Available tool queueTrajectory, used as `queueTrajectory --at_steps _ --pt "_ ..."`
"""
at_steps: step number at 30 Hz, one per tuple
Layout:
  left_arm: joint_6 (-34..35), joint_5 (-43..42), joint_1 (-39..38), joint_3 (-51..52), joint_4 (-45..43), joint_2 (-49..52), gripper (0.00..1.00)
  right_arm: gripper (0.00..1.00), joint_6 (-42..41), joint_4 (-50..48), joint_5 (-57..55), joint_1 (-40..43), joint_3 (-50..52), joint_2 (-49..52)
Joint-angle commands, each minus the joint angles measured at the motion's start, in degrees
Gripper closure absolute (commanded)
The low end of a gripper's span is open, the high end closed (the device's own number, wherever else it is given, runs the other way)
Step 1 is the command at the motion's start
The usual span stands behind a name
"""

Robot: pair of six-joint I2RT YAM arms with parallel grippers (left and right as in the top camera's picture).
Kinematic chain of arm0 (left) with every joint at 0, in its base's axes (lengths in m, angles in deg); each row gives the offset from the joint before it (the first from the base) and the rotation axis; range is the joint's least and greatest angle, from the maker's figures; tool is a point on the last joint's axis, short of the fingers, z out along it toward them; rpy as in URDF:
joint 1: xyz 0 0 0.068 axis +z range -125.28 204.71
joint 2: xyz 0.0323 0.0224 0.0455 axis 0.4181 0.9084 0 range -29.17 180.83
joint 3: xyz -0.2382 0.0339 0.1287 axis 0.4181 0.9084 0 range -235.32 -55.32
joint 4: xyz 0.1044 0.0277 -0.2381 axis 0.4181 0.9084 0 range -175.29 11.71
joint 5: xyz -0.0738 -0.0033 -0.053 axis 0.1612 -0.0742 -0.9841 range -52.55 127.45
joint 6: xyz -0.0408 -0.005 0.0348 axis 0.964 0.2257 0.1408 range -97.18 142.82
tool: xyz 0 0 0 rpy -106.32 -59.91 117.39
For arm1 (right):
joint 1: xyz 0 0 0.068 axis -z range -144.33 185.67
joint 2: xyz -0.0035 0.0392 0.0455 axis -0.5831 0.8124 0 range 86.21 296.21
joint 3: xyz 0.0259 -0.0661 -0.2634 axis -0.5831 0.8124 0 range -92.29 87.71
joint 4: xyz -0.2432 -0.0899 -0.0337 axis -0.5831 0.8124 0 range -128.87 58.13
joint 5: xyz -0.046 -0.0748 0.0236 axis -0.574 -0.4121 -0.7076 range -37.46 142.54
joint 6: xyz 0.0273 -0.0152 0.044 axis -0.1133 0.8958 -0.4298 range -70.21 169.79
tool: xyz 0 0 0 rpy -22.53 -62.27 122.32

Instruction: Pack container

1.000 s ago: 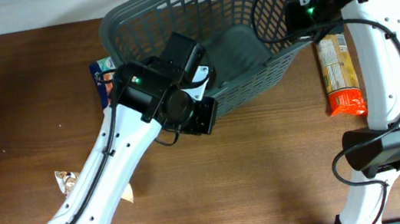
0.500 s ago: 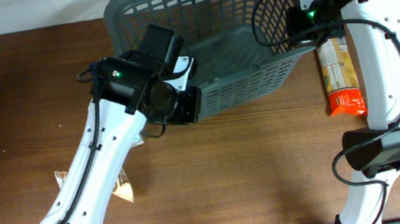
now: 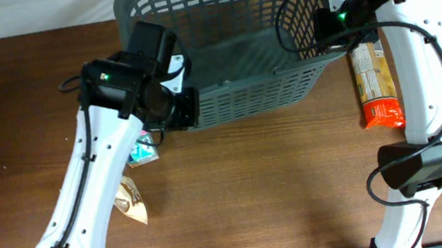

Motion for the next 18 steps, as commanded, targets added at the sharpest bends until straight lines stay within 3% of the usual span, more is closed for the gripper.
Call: queueTrajectory --at_steps 1,18 --pt "-0.74 1.64 1.81 0.28 -0.26 0.59 0.98 0.96 0.57 0.37 0.52 -0.59 0.52 0.52" --pt "-1.16 2.86 4.39 0.28 -1.73 0.59 0.98 0.96 0.57 0.37 0.52 -0.59 0.52 0.52"
